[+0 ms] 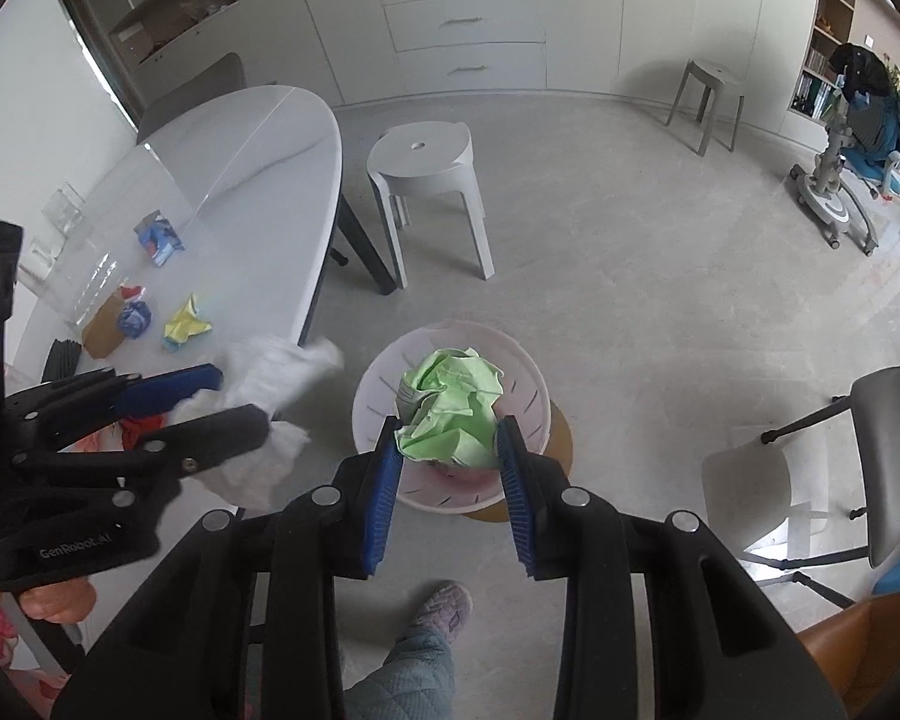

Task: Collect trash
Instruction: 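Grasp the white tissue with the left tool while the right tool grasps green paper, drop both in wastebasket, then grasp the blue face mask with the left tool while the right tool grasps pink paper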

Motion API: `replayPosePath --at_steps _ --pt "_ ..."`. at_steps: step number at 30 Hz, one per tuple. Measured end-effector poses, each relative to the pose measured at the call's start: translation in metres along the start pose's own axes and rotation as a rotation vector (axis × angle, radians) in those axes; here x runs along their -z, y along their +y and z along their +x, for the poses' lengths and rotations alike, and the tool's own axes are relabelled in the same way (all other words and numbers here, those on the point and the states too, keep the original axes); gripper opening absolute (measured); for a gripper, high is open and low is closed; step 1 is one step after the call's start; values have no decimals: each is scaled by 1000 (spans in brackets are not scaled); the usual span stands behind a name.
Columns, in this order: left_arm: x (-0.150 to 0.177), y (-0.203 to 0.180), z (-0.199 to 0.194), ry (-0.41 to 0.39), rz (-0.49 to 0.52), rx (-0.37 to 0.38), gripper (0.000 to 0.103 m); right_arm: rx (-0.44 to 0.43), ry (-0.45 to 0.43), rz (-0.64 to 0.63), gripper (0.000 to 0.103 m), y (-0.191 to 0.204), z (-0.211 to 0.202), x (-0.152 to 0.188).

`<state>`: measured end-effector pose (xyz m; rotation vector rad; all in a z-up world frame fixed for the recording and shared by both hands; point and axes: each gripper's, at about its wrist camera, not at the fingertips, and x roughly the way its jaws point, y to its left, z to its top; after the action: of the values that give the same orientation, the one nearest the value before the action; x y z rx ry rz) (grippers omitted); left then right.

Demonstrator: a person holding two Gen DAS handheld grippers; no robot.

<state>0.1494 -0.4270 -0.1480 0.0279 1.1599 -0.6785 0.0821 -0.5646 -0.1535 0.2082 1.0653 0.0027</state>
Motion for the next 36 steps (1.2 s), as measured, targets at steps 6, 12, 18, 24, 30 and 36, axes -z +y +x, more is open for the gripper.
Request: replayPosePath --at_steps 6,12,18,24,30,36 --pt "-8 -3 -3 -23 -36 -81 81 -50 18 -35 35 -8 18 -17" --pt "1 11 -34 -39 -105 -188 92 -106 56 -85 35 3 51 -27" --pt "9 32 -64 -77 -147 -254 95 -99 89 -134 77 24 89 -33" --pt "16 48 -89 -94 -167 -276 95 -2 48 -124 100 36 78 -35" --pt "31 62 -121 -126 -158 -278 95 -6 -26 -21 100 53 26 -31" --pt "67 88 -166 -160 -139 -339 95 -87 -75 10 100 99 -18 -15"
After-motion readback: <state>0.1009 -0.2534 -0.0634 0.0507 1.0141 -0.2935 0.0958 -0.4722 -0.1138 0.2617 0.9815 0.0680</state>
